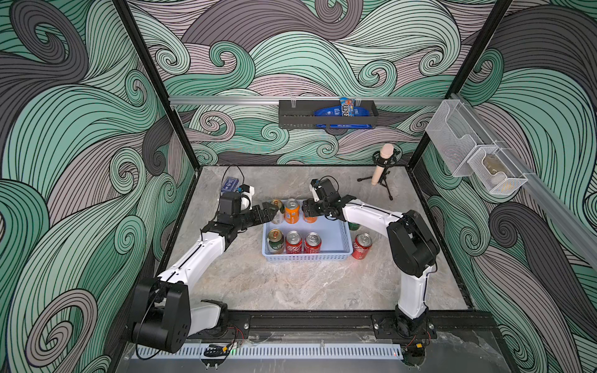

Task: Take out the drinks from the basket
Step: Pick up the drink from the basket.

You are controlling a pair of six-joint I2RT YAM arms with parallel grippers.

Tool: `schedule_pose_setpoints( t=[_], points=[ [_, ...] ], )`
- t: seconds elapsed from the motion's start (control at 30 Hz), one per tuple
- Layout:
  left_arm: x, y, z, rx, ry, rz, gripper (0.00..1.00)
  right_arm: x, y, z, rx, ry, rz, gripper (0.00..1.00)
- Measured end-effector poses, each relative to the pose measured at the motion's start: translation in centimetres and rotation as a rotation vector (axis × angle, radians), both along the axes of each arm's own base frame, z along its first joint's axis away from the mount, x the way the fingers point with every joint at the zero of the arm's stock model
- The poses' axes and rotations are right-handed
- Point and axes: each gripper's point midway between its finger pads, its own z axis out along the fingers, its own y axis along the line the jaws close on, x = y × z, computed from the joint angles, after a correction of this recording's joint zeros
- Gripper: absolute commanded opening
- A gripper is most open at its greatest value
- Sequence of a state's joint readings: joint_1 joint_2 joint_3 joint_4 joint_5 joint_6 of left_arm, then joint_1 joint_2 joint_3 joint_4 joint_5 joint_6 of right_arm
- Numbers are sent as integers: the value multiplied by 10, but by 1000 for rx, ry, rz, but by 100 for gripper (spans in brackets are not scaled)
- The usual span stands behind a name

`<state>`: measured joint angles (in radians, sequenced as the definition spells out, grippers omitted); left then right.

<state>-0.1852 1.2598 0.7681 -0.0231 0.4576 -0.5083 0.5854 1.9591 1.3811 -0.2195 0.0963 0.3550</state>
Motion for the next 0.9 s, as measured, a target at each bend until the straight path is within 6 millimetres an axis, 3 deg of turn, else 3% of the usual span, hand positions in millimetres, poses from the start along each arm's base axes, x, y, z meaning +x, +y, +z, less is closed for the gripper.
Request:
schedule_pose_setpoints(
  t=[0.2, 0.47, 0.57, 0.7, 0.9],
  points=[
    [0, 0, 0, 0, 0, 0, 98, 2, -1, 2, -1, -8, -11, 56],
    [-1, -1, 0, -3, 0, -5, 98, -14, -17, 11, -28, 4, -24, 51],
    [-2, -3, 1, -11, 1, -17, 98, -19, -23, 30, -23, -19, -32, 51],
    [-3, -5, 3, -21, -1, -31, 98, -18, -30, 70, 10, -95, -51, 52],
    [-5, -18, 20, -85, -53, -104, 98, 0, -47, 117, 55, -189, -95, 53]
  ],
)
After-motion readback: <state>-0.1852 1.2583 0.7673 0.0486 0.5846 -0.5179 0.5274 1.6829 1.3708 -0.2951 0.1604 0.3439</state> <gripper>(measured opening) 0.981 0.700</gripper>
